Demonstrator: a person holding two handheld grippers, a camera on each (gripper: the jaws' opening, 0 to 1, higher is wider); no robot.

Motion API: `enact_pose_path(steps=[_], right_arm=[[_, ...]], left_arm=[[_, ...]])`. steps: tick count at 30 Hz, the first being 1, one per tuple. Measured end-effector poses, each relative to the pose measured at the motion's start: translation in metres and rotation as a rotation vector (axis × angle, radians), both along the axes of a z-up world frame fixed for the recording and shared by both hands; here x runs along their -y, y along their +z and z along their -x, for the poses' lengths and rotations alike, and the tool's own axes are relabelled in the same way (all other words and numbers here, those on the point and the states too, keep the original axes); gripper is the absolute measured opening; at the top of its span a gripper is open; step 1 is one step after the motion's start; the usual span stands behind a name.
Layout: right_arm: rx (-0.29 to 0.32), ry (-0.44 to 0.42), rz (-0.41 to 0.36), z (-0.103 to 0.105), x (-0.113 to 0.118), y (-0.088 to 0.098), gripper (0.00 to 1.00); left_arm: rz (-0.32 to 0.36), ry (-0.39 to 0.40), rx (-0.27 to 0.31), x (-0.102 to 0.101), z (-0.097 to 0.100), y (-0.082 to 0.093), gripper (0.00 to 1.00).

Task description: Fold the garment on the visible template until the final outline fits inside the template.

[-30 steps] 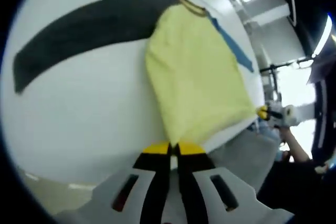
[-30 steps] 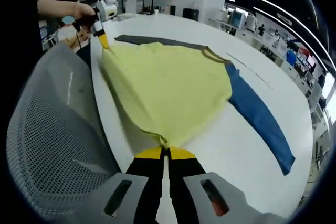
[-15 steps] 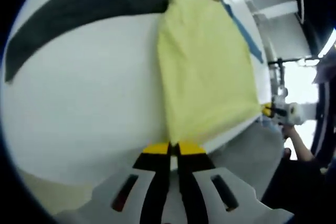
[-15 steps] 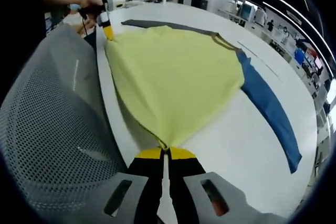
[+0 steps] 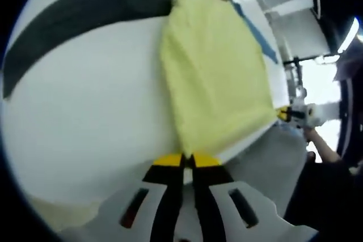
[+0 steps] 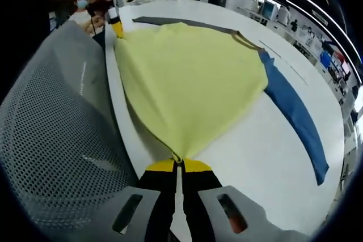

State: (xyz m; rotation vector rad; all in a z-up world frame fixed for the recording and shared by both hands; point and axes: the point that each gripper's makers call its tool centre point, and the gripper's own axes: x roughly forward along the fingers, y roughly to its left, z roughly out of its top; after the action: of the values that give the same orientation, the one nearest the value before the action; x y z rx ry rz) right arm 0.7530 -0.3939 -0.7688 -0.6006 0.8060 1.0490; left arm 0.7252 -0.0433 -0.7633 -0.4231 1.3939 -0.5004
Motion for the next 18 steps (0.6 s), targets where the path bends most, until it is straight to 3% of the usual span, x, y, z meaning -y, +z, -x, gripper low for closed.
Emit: enact_pose_path(steps=[4, 8, 10, 12, 15, 18], right_arm=[[-0.002, 0.000, 0.000, 0.000, 0.000, 0.000, 0.03], [-0.005, 0.000, 0.001, 0.000, 0.000, -0.001, 0.03], [-0.006, 0.000, 0.001, 0.000, 0.000, -0.001, 0.03], [-0.008, 0.000, 0.001, 0.000, 0.000, -0.001, 0.03], [-0.010, -0.002, 0.001, -0.001, 0.000, -0.001, 0.03], [-0.011, -0.005, 0.002, -0.001, 0.001, -0.001, 0.03]], left_arm=[[0.046, 0.001, 0.020, 0.002, 0.000, -0.001, 0.14], [0.059, -0.011, 0.058, 0.005, 0.000, -0.005, 0.12], [0.072, -0.037, 0.085, 0.008, 0.000, -0.008, 0.12], [0.112, -0.086, 0.173, 0.014, -0.005, -0.008, 0.14], [0.159, -0.174, 0.244, 0.023, 0.000, -0.005, 0.18], [0.177, -0.188, 0.237, 0.026, 0.007, -0.005, 0.15]])
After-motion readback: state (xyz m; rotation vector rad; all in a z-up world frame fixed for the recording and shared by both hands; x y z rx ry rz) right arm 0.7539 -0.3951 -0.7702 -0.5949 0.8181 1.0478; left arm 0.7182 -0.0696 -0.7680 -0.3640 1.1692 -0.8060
